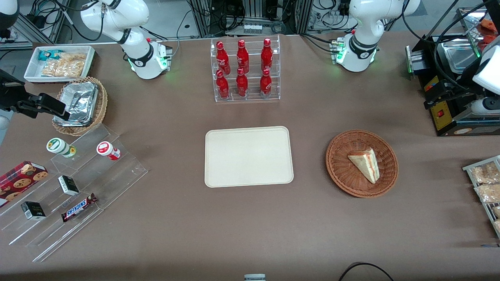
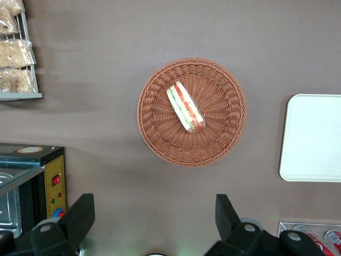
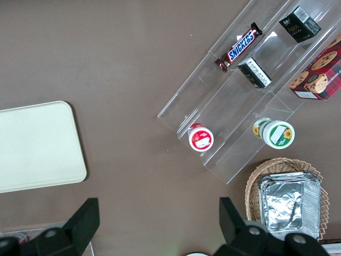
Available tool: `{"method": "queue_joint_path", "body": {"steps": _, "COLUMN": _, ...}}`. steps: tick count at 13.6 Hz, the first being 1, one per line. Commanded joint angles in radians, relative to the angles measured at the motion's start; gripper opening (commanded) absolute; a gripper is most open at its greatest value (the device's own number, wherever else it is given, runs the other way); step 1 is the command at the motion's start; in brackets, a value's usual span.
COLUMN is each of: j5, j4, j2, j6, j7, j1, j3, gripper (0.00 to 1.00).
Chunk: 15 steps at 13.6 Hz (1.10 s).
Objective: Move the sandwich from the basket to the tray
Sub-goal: 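Move the left gripper over the wrapped sandwich in the wicker basket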
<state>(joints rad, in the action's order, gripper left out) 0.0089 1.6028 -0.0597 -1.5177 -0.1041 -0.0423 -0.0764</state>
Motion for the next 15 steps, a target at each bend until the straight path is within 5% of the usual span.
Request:
{"method": "queue_joint_path", "body": {"steps": 1, "j5": -0.007, "j4": 0.026, "j2": -0.025, "j6": -0.004, "j7": -0.023, "j1": -0.011, "j3": -0.008, "gripper": 1.0}}
{"method": "queue_joint_path", "body": {"steps": 8, "j5": 0.002, "j4": 0.032, "j2": 0.127, "j6": -0.068, "j7": -0.045, "j1": -0.015, "j3": -0.006, "gripper": 1.0}}
{"method": "queue_joint_path", "body": {"steps": 15, "j5": -0.012, "j4": 0.262, "j2": 0.234, "j6": -0.45, "j7": -0.25, "j1": -0.004, "j3": -0.009, "gripper": 1.0}}
